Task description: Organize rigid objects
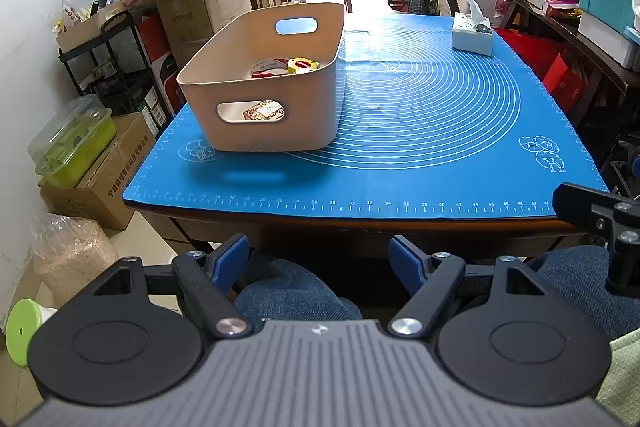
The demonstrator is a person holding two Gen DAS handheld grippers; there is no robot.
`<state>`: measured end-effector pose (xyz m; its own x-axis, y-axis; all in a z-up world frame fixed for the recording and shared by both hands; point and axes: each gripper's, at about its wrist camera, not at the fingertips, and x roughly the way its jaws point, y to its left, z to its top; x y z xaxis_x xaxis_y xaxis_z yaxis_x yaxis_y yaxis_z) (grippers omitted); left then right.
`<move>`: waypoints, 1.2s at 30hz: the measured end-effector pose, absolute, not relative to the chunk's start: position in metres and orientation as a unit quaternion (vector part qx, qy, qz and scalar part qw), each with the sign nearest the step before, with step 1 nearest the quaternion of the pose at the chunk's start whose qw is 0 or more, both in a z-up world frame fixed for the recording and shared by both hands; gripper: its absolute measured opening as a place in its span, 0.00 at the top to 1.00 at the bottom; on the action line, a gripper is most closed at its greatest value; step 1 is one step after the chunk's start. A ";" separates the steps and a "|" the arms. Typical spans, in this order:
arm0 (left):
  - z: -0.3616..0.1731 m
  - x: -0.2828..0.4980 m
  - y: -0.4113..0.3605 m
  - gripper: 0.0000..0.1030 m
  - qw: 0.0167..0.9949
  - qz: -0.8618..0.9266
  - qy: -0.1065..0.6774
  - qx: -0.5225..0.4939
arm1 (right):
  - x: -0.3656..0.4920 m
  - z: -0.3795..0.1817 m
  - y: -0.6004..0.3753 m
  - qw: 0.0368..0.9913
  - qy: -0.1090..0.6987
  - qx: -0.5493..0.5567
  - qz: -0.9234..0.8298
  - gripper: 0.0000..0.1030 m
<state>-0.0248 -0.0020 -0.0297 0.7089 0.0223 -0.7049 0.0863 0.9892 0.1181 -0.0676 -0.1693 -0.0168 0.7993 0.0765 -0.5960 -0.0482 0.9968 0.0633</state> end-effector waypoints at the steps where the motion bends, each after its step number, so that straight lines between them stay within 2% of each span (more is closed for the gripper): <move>1: -0.030 -0.025 -0.002 0.24 0.922 -0.017 0.381 0.071 | -0.068 -0.017 -0.169 0.948 0.315 0.022 0.033 0.02; 36: -0.028 -0.025 0.001 0.24 0.923 -0.016 0.378 0.072 | -0.068 -0.017 -0.170 0.949 0.314 0.022 0.033 0.02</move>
